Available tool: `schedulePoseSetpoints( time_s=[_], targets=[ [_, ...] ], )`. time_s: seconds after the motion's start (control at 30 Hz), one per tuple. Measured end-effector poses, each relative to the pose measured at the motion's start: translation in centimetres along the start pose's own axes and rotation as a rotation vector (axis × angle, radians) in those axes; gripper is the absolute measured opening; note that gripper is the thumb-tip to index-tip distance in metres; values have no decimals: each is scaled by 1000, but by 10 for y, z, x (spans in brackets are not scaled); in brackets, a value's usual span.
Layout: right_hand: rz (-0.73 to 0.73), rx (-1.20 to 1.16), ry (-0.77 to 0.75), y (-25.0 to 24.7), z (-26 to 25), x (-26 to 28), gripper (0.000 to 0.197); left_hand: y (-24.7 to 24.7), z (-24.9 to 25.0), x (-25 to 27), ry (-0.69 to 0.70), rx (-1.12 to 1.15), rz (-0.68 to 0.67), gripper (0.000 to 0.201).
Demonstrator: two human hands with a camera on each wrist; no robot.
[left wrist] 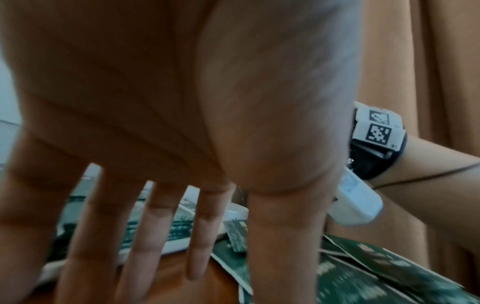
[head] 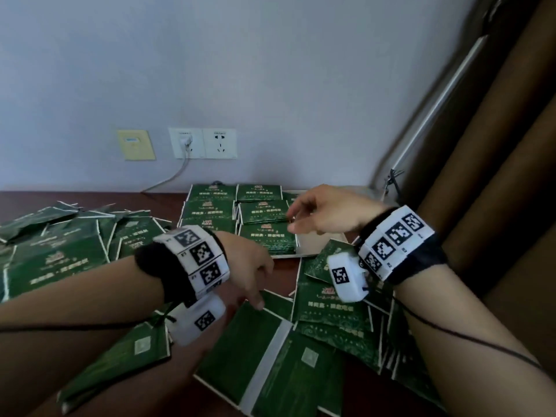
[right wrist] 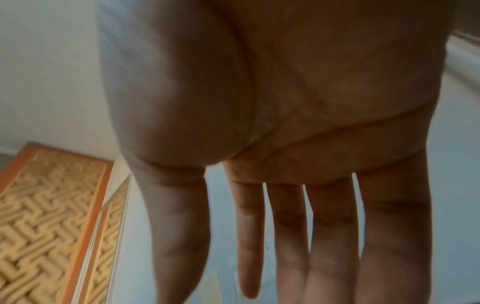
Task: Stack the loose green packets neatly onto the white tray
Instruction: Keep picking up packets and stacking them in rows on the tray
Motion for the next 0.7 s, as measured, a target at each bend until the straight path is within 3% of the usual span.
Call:
schedulePoseSetpoints(
  time_s=[0.13, 0.27, 0.37, 0.47, 0.53, 0.7],
  targets=[
    [-236, 274, 72, 34, 0, 41, 39, 33, 8, 14, 51, 55, 18, 73],
    [-316, 422, 158, 65, 15, 84, 61, 59, 13, 27, -11, 75, 66, 83],
    [-243, 507, 158, 81, 19, 101, 74, 67, 14, 38, -67, 151, 114, 87],
    [-148, 512, 165, 91, 19, 111, 77, 74, 10, 48, -116, 249, 207, 106],
    [-101, 490, 179, 92, 19, 115, 72, 84, 2, 55, -127, 353, 261, 111],
    [18, 440, 197, 88, 19, 118, 39, 95, -20, 81, -142, 653, 405, 102]
  ],
)
Point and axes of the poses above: each hand's wrist, its own x-axis away from the middle knuckle, its own y-axis out of the palm, z = x × y, the point moved 3 cm from there along -x, towards the middle knuckle, and after that the axes turned 10 degrees about x, right-handed, at the moved point
